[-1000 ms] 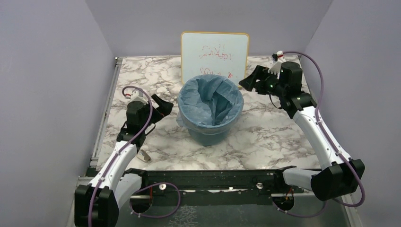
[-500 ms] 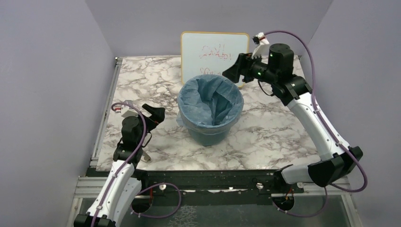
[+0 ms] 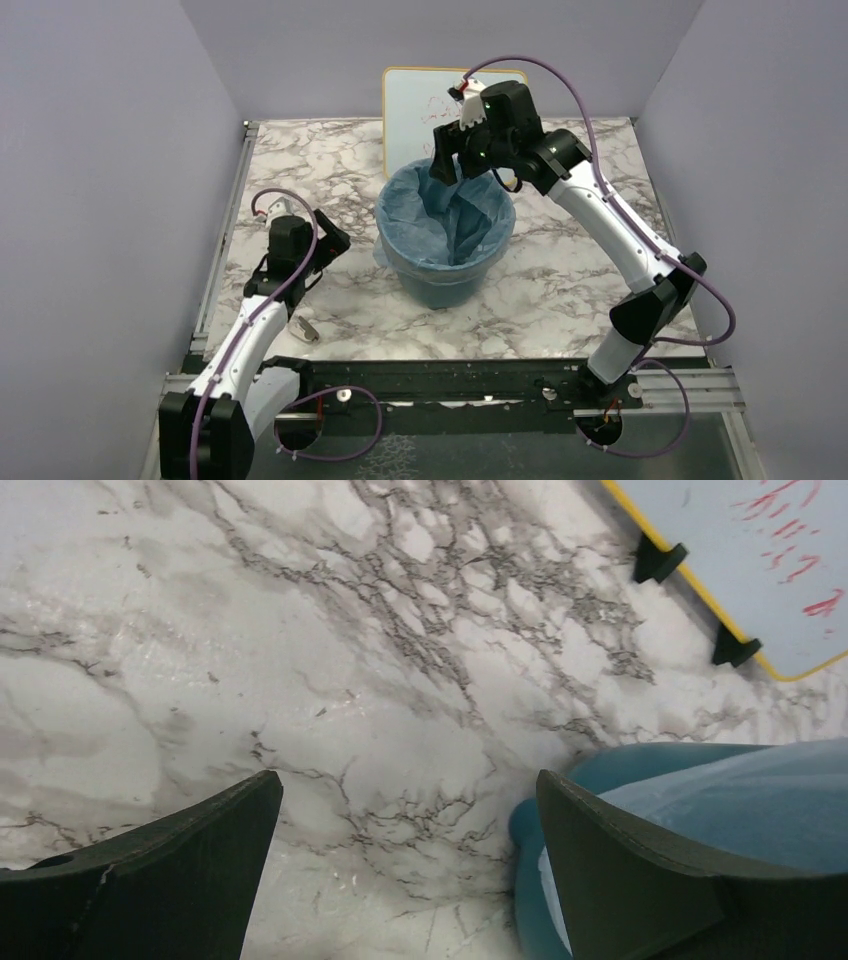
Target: Put the trash bags into the trash bin
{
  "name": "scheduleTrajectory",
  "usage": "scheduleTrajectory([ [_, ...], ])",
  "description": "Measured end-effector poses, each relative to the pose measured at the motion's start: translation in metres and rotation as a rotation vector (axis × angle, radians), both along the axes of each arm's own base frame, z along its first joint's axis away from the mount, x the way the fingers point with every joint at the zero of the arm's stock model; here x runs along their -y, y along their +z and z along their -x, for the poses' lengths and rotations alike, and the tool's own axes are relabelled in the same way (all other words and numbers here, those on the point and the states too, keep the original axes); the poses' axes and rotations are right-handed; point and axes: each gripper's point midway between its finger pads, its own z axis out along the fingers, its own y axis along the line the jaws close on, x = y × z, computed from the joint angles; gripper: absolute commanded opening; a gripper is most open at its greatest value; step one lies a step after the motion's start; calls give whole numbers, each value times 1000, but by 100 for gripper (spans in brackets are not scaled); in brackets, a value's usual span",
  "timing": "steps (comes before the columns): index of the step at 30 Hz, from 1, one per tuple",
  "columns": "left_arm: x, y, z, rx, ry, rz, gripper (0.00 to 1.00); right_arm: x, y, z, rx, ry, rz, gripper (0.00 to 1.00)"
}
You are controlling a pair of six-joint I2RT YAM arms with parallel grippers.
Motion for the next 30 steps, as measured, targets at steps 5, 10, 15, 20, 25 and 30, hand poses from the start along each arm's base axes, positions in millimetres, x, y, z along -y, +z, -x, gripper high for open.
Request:
scheduleTrajectory([
  [5, -6, -17, 2, -107, -13, -45, 99, 1, -24, -1, -65, -12, 70, 59],
  [10, 0, -14, 4, -114, -48, -27, 98, 1, -31, 6, -89, 4, 97, 54],
  [15, 13, -7, 4, -68, -98, 31, 95, -8, -47, 11, -133, 29, 143, 55],
  [20, 31, -16, 9, -59, -164, 117, 87, -13, -56, 21, -145, 67, 171, 56],
  [25, 49, -16, 10, -54, -249, 184, 87, -31, -72, 50, -148, 164, 223, 55],
  [30, 60, -22, 13, -85, -317, 213, 87, -39, -113, 75, -193, 210, 314, 51],
])
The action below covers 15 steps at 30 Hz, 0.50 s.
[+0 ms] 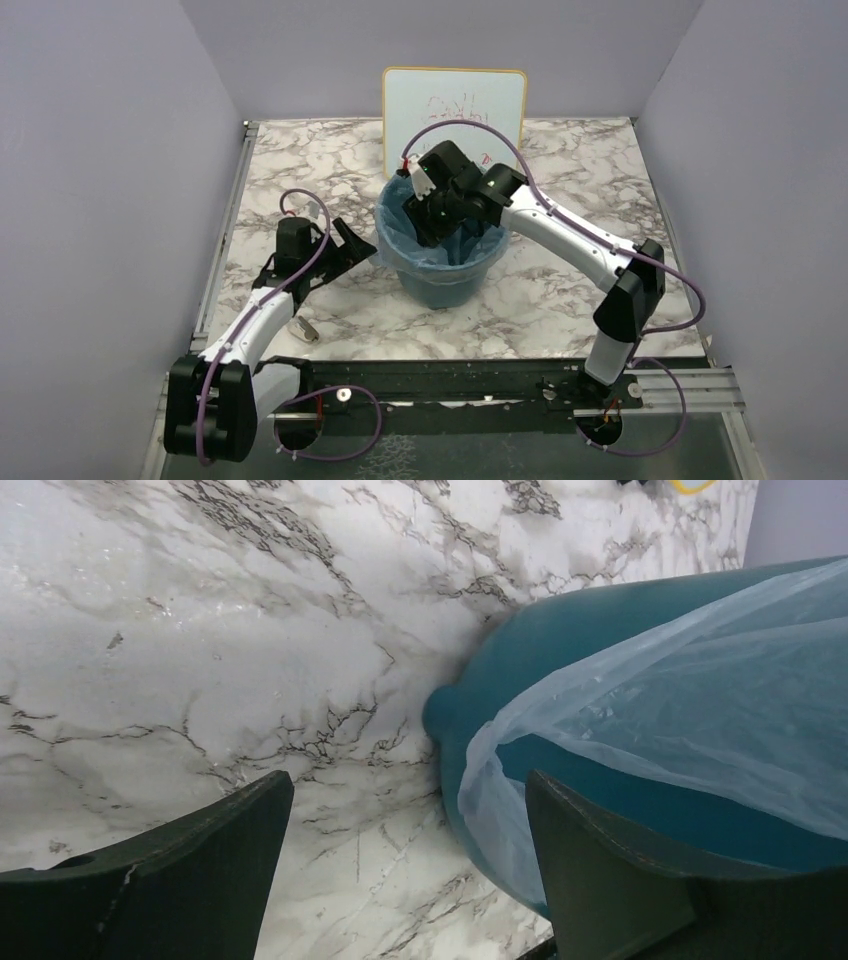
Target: Put the trash bags into the trash bin
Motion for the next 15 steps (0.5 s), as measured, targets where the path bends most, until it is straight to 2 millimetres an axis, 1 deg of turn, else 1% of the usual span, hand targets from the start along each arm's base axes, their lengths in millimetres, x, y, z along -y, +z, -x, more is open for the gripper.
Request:
scheduleTrajectory([
  [4, 6, -5, 2, -24, -42, 13, 85, 5, -39, -2, -38, -15, 79, 52],
  [9, 14, 3, -1, -16, -85, 38, 84, 3, -79, -6, -56, -13, 103, 54],
  [12, 16, 6, -1, -10, -97, 51, 84, 3, -87, -7, -56, -15, 106, 55],
  [15, 17, 6, 0, -10, -101, 53, 84, 4, -84, -11, -35, -23, 108, 56],
])
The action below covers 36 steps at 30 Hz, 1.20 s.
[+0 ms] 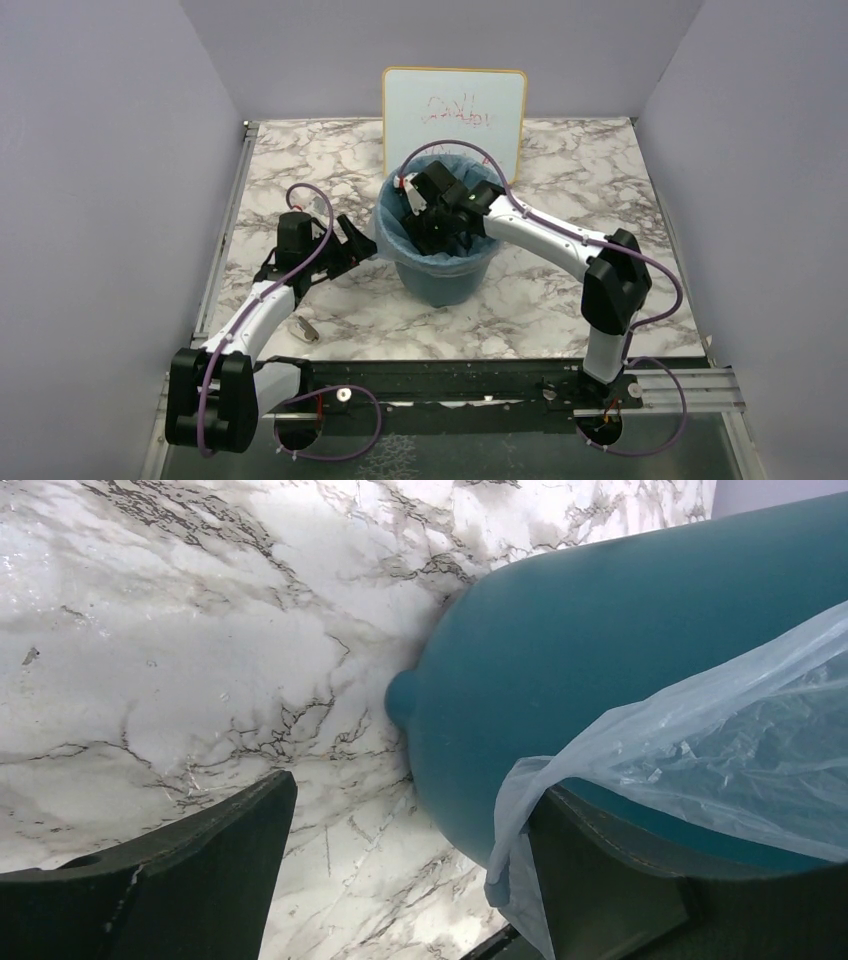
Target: Put the trash bags into the trash bin
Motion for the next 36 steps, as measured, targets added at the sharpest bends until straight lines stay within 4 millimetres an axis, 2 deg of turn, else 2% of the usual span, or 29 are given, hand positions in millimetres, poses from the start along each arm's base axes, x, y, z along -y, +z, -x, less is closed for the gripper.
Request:
scheduleTrajectory([
  [4, 0, 1, 0, 3, 0, 0, 84, 3, 16, -8, 56, -24, 0, 55],
  [7, 0, 5, -2, 12, 2, 1, 83, 10, 44, -12, 135, -39, -34, 55],
  [13, 1, 15, -10, 36, 3, 6, 80, 40, 97, -6, 302, -74, -113, 53],
  [15, 1, 15, -12, 31, 3, 7, 79, 39, 110, -7, 334, -73, -142, 53],
  [17, 2, 11, -13, 16, 2, 5, 79, 37, 114, -10, 351, -71, -152, 52],
  [21, 3, 5, -15, -16, -7, 6, 79, 33, 99, -16, 342, -57, -117, 52],
  [27, 4, 5, -17, -15, -7, 7, 79, 23, 51, -22, 270, -36, -36, 54],
  [33, 4, 6, -18, -9, -7, 7, 78, 8, 7, -14, 169, 48, -20, 51],
  [36, 4, 7, -18, -6, -8, 7, 78, 12, -21, -7, 129, 72, 7, 51],
])
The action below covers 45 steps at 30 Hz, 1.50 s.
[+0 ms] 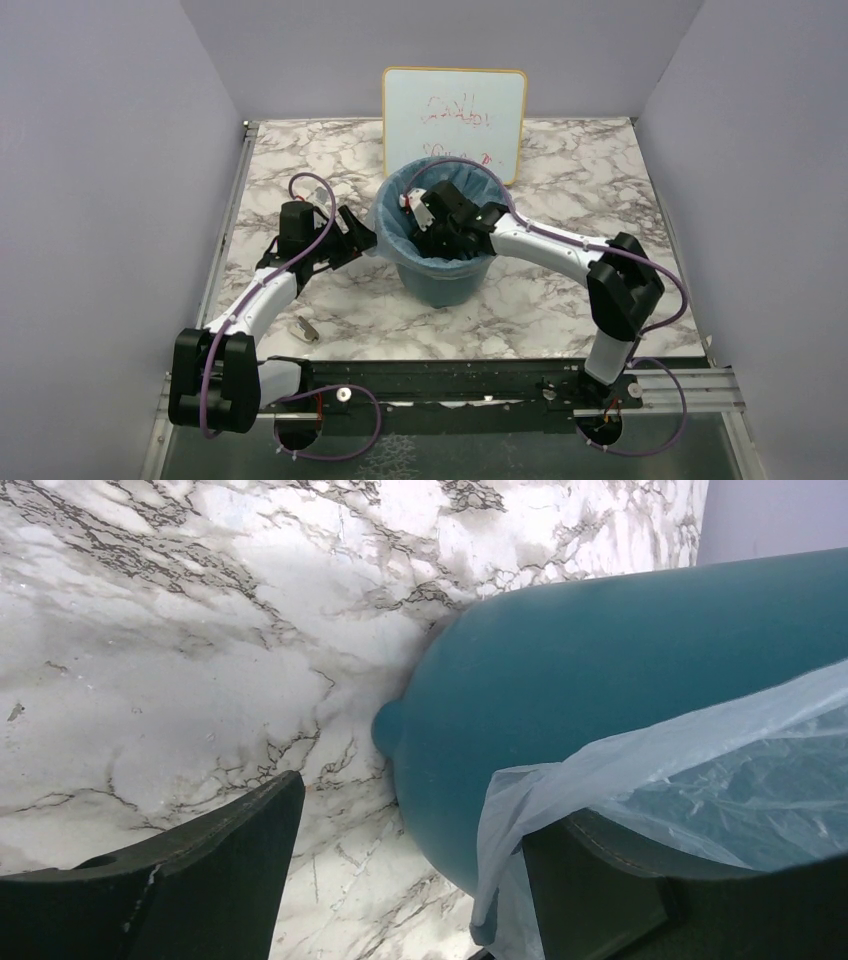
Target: Put the trash bags into the trash bin
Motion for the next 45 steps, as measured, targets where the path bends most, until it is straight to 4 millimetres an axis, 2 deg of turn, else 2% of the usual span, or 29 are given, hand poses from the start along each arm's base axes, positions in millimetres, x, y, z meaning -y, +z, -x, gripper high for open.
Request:
scheduleTrajectory([
  [4, 0, 0, -2, 5, 0, 1, 76, 6, -27, 7, -34, 12, 38, 52],
  [7, 0, 0, -3, 6, 0, 1, 76, 4, -36, 5, -44, 15, 44, 53],
  [15, 1, 2, -5, 19, -1, 3, 72, 3, -35, 5, -51, 8, 48, 58],
  [17, 1, 2, -5, 21, -1, 4, 72, 3, -27, 3, -38, 1, 39, 59],
  [19, 1, 3, -6, 25, -1, 4, 72, 3, -9, 1, -7, -6, 15, 62],
  [25, 1, 7, -6, 42, -2, 1, 72, 6, 68, -3, 147, -1, -109, 61],
  [29, 0, 17, -10, 80, -11, -7, 72, 9, 100, -8, 221, -16, -148, 61],
  [39, 0, 13, -4, 57, -21, -20, 85, 15, 110, -16, 249, -82, -148, 64],
  [41, -1, 10, -1, 39, -24, -27, 90, 10, 117, -20, 253, -95, -162, 67],
  [42, -1, 9, 1, 33, -25, -29, 97, 8, 121, -22, 259, -99, -169, 68],
  [45, -2, 15, 6, 45, -33, -32, 99, 8, 127, -25, 273, -109, -178, 70],
])
